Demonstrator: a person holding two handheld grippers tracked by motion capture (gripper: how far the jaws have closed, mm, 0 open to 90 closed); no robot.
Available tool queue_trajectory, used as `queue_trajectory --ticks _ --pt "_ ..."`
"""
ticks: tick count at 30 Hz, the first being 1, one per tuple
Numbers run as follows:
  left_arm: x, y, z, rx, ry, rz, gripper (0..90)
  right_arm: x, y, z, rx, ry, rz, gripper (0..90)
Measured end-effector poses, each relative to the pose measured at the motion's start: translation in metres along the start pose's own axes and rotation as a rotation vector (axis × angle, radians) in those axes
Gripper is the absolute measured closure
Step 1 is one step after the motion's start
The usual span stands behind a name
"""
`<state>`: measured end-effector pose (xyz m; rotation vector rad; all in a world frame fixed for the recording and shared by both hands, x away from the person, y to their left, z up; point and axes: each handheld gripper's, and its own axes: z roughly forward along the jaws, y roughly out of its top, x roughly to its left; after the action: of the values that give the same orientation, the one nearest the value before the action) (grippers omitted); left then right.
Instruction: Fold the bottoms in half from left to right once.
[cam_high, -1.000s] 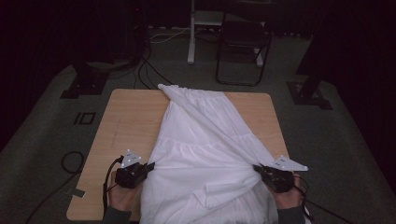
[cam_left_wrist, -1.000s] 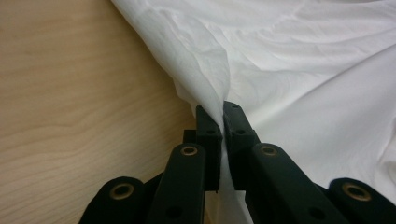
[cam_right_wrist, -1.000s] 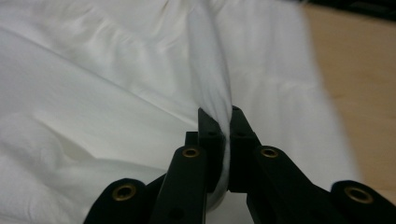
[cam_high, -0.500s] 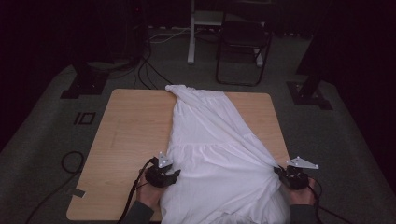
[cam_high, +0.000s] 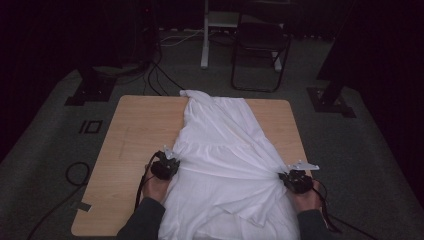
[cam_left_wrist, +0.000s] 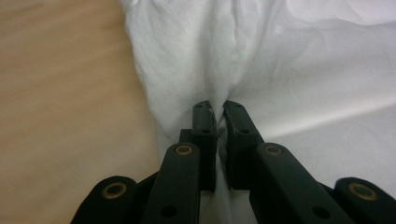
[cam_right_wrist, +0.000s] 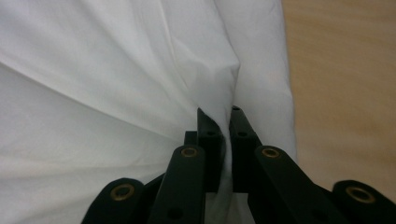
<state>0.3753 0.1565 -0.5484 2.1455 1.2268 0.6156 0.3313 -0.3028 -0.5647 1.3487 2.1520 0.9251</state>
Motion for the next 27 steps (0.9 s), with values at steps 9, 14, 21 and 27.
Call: queue_trajectory --ticks 9,14,21,27 --pt "0.036 0.034 0.031 0.019 0.062 -0.047 84.0 -0.011 0.046 0.046 -0.006 -0.005 -0.002 86.3" --pt "0.047 0.050 0.048 0.012 0.068 -0.115 81.5 -0.022 0.070 0.069 -0.007 -0.046 0.024 86.0" --pt "0.050 0.047 0.032 -0.047 0.054 -0.124 59.1 -0.025 0.081 0.072 0.007 -0.083 0.070 62.2" --pt "0.042 0.015 -0.029 -0.145 0.011 -0.069 51.6 0.015 0.070 0.013 -0.135 0.013 -0.009 48.9"
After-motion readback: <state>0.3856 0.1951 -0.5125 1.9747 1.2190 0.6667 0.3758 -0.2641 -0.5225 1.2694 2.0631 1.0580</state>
